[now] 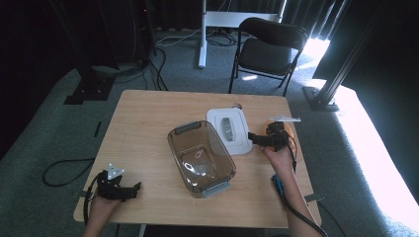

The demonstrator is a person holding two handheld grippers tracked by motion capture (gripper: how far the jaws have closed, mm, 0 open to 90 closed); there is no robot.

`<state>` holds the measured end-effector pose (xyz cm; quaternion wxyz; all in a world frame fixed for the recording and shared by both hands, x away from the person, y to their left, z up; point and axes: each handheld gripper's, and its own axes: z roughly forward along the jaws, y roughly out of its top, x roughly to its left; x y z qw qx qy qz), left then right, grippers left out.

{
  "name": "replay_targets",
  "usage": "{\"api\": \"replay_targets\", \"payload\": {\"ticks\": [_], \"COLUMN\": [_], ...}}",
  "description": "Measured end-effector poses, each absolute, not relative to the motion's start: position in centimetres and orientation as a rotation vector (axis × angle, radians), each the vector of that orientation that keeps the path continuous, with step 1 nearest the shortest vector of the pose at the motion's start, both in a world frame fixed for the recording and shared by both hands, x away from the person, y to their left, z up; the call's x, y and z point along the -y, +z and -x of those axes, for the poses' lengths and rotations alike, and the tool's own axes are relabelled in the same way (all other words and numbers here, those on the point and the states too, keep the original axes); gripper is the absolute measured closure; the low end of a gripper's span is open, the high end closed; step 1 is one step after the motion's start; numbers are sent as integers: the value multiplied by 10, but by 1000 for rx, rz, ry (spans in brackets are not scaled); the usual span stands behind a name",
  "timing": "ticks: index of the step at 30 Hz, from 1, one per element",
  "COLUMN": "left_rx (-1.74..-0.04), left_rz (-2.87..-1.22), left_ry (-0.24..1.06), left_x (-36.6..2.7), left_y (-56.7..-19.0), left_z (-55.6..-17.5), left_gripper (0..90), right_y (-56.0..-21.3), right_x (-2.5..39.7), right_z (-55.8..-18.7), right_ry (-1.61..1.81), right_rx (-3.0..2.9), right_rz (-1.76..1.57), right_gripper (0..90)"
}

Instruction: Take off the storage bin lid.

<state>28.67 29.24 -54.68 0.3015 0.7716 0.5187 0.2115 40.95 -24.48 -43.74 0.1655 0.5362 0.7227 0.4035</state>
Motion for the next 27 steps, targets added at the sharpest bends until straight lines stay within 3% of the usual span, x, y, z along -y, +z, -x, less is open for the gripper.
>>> {"api": "replay_targets", "payload": {"ticks": [27], "left_rx": [-1375], "left_rz": [-2048], "left_ry": [560], "left_x": [-293], "left_y": [-547], "left_z": [-286], "left_gripper": [2], "right_y": [-442], "right_x": [315], "right_z": [-401], "right_ry": [1061], "right_rx": [-1911], "right_rz": [-1677], "right_gripper": [121]}}
